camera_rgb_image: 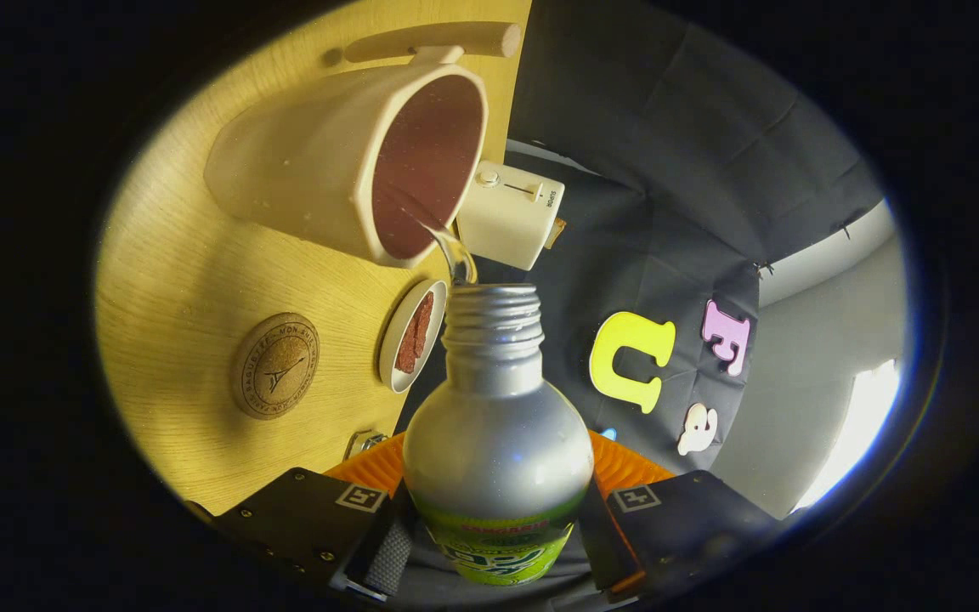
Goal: Take the bottle from table, then pour the juice into the cup, finally place the bottle on the coaster
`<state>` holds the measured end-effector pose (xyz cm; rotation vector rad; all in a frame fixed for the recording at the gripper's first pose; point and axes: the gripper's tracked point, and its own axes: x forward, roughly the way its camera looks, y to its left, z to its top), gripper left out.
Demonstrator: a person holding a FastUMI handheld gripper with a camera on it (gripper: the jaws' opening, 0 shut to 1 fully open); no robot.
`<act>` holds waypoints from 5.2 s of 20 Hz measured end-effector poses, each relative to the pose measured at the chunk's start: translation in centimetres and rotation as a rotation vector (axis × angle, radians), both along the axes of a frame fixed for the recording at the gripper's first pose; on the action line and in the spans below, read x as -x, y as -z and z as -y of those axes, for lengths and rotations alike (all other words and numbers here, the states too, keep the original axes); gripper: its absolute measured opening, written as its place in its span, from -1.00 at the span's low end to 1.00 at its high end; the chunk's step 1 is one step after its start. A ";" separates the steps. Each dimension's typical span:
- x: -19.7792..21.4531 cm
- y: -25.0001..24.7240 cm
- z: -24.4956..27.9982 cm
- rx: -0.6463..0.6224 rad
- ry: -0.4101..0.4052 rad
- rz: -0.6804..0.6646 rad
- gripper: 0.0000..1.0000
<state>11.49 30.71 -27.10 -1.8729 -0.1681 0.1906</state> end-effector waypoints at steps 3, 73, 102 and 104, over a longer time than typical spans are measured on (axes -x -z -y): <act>0.0 -0.1 -0.1 0.011 -0.004 0.001 0.62; 2.1 -2.1 -3.1 0.409 -0.085 0.068 0.62; 2.8 1.3 -2.6 -0.129 -0.016 -0.184 0.62; 3.1 1.5 -2.6 -0.226 -0.002 -0.224 0.62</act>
